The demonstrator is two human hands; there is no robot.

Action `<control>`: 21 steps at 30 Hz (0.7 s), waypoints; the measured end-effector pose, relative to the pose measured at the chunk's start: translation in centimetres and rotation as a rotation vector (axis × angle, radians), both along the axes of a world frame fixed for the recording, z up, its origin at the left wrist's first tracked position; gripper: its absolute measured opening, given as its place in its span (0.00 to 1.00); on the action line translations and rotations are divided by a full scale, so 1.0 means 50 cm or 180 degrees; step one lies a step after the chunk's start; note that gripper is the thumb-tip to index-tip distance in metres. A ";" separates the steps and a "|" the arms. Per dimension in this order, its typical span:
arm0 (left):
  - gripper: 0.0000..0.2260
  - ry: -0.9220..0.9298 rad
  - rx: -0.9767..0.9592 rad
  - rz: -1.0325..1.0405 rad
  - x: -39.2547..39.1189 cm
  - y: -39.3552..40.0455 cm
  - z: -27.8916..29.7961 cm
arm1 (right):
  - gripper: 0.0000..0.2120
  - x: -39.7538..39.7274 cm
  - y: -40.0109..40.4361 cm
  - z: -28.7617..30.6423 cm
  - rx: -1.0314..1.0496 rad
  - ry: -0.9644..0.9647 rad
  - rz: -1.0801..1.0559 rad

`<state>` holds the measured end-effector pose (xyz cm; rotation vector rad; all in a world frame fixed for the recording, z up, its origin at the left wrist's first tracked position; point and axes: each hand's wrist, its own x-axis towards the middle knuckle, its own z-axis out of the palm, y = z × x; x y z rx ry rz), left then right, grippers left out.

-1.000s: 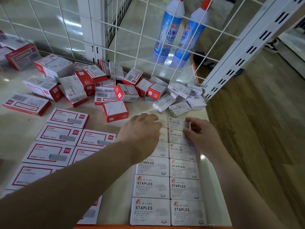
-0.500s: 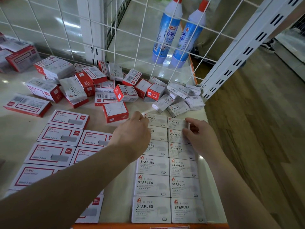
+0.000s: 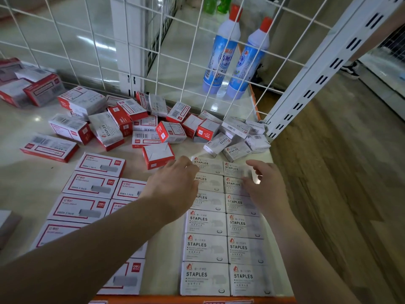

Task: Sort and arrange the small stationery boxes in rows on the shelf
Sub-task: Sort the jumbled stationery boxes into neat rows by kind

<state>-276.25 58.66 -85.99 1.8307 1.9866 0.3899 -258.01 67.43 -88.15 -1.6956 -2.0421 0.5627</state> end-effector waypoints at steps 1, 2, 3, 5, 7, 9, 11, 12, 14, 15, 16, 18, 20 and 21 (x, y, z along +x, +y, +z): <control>0.16 0.0010 -0.0013 -0.0003 -0.005 -0.002 0.002 | 0.18 -0.003 -0.002 0.001 0.0041 0.0020 -0.0010; 0.16 0.0031 -0.0019 0.0001 -0.009 -0.003 0.003 | 0.18 -0.007 -0.003 0.003 0.0090 0.0043 -0.0006; 0.16 0.0066 -0.0017 -0.0011 -0.014 -0.004 0.004 | 0.17 -0.010 -0.002 0.003 0.0128 0.0060 0.0010; 0.17 0.0160 -0.0037 -0.0155 -0.018 -0.004 0.004 | 0.17 -0.016 0.001 0.004 0.0142 0.0033 0.0056; 0.20 0.0238 -0.0118 -0.0401 -0.015 -0.003 0.003 | 0.17 -0.017 0.008 0.005 0.0132 -0.0019 0.0055; 0.22 0.0319 -0.0175 -0.0634 -0.007 0.003 0.000 | 0.17 -0.015 0.017 0.005 0.0114 -0.0031 -0.0055; 0.24 0.0351 -0.0164 -0.0798 0.003 0.013 -0.007 | 0.17 -0.010 0.028 0.004 0.0068 -0.0021 -0.0163; 0.25 0.0339 -0.0145 -0.0858 0.009 0.021 -0.011 | 0.18 -0.006 0.034 0.002 0.0045 -0.0017 -0.0199; 0.24 0.0331 -0.0117 -0.0956 0.022 0.037 -0.020 | 0.19 0.000 0.045 -0.002 0.0012 -0.0009 -0.0248; 0.24 0.0340 -0.0104 -0.1004 0.030 0.044 -0.023 | 0.20 0.004 0.049 -0.003 0.0002 0.0001 -0.0263; 0.24 0.0347 -0.0101 -0.1056 0.039 0.051 -0.026 | 0.20 0.007 0.052 -0.005 -0.0007 0.0019 -0.0276; 0.23 0.0319 -0.0111 -0.1093 0.054 0.061 -0.027 | 0.19 0.013 0.059 -0.007 0.0012 0.0078 -0.0288; 0.22 0.0265 -0.0075 -0.1031 0.068 0.068 -0.029 | 0.18 0.018 0.069 -0.009 0.0088 0.0103 -0.0240; 0.21 0.0253 -0.0019 -0.0970 0.072 0.071 -0.029 | 0.18 0.020 0.075 -0.009 0.0119 0.0081 -0.0212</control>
